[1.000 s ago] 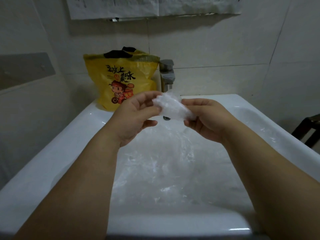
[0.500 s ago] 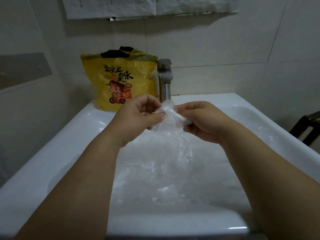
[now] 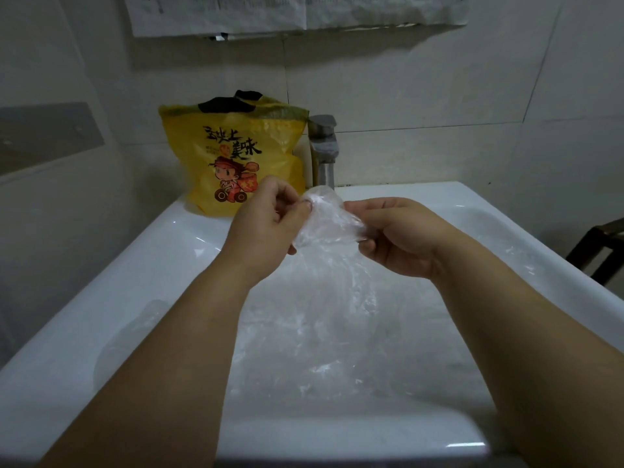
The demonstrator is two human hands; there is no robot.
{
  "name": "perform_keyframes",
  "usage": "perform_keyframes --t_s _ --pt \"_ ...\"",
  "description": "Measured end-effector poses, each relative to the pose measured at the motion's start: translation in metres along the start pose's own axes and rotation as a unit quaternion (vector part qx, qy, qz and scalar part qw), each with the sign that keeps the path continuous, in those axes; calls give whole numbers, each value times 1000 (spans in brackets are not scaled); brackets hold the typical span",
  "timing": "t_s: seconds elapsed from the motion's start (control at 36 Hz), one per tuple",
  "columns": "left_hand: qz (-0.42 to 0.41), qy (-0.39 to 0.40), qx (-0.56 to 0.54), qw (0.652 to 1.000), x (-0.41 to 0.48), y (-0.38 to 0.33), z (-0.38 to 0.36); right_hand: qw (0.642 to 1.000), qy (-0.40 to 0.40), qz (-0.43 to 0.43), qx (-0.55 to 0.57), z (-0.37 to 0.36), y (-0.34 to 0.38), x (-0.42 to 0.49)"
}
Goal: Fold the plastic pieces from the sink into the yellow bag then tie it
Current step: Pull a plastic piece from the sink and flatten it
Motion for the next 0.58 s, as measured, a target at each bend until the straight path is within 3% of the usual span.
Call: perform_keyframes --t_s 0.17,0.33,0.47,0.58 --pt "36 0 -2 999 -1 -1 -3 1000 -6 13 11 -1 1 -1" --pt "143 63 -276 948 3 -13 6 997 -50 22 48 5 6 -1" --pt "93 71 -209 971 -1 -12 9 1000 -30 6 -7 6 4 -2" --pt "111 77 -242 961 1 -14 12 998 -53 15 -43 5 2 -2"
Point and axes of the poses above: each hand's wrist, its own x-axis towards the middle knuckle, its own z-axis out of the back of the hand, y = z × x, the point moved 1 cm from there along x, towards the middle knuckle, and after that the axes turned 11 degrees about -z, right-handed, at the moved point
